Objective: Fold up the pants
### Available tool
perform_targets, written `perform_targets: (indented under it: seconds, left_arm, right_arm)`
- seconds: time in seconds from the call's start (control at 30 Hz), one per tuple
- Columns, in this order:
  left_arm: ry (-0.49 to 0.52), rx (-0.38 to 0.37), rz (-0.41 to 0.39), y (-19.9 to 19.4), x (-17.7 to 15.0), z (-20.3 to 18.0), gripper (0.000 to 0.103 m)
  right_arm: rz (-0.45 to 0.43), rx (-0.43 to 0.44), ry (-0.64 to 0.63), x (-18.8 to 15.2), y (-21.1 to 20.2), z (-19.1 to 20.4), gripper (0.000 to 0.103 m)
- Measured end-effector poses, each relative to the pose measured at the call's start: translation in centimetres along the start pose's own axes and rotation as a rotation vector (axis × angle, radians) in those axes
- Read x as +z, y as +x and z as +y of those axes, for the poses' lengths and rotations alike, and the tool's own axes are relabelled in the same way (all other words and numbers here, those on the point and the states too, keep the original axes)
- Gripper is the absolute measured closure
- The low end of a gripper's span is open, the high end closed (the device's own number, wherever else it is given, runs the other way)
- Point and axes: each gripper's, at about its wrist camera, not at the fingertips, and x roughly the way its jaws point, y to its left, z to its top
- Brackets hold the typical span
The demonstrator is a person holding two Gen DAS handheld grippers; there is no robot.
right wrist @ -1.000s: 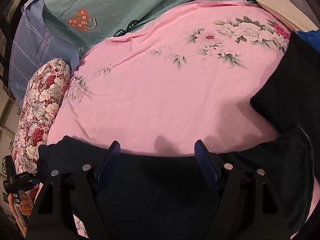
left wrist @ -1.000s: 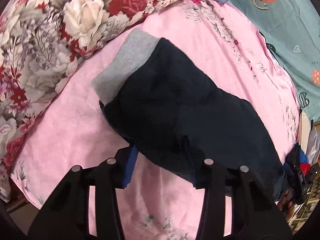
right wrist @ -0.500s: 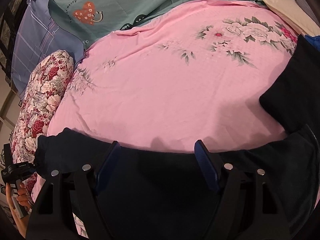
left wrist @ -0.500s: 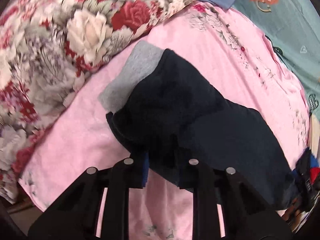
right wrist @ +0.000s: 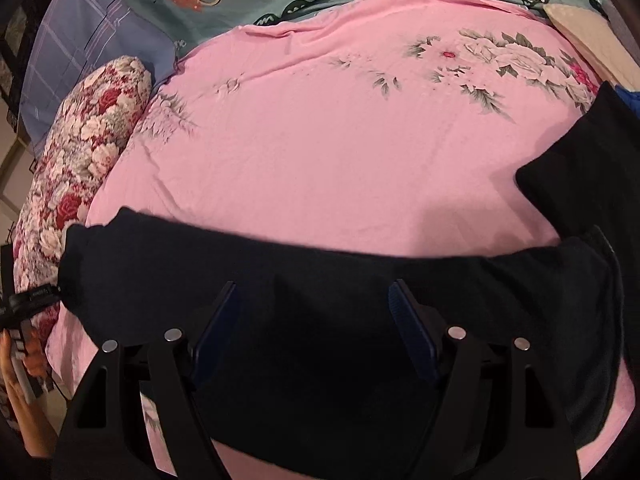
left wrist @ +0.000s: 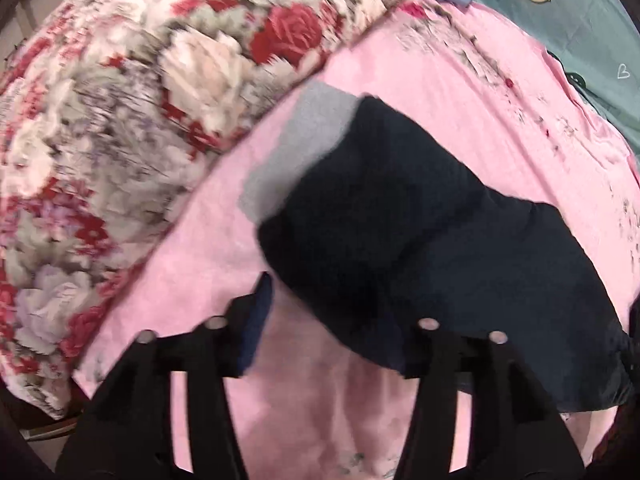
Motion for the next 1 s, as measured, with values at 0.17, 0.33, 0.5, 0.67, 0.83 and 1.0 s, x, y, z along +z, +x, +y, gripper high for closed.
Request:
perform_targets:
  seconds: [0.17,0.33,0.5,0.67,0.83,1.0]
  left_arm:
    - [0.025,0.007,-0.086,-3.4,0.1,0.1,0.021]
    - [0.211,-0.028,-0.247,-5.1,-0.7,-6.1,0.006]
    - [0.381,0.176,-0.229,0.9,0.1,-11.3,0.005]
    - [0.241,0.112,-0.114,4.3,1.6,-5.7,0.003]
    - [0.242,0.090,-0.128,2.5,1.4,-5.4,0.003]
    - [0.177,0.074,-0.160,1.2,0.7,-5.8,0.003]
  right_arm:
    - [0.002,-0.129,-0.013,-2.4,-3.5,-2.7,0.026]
    - [-0.092,-0.211,0.050,-2.8,-5.8,-4.8,0.043]
    - [-0.051,-0.152,0.077,-1.6,-3.0,-4.5,0.048]
    - [-0.036,-0.273,0.212,-3.0,-4.7,-10.0,0.051]
    - [-0.087,-0.154,0.153,-1.9,-7.6,-7.1,0.057]
    - [-0.077,-0.046,-0.095,3.4,-3.2,4.0,0.049]
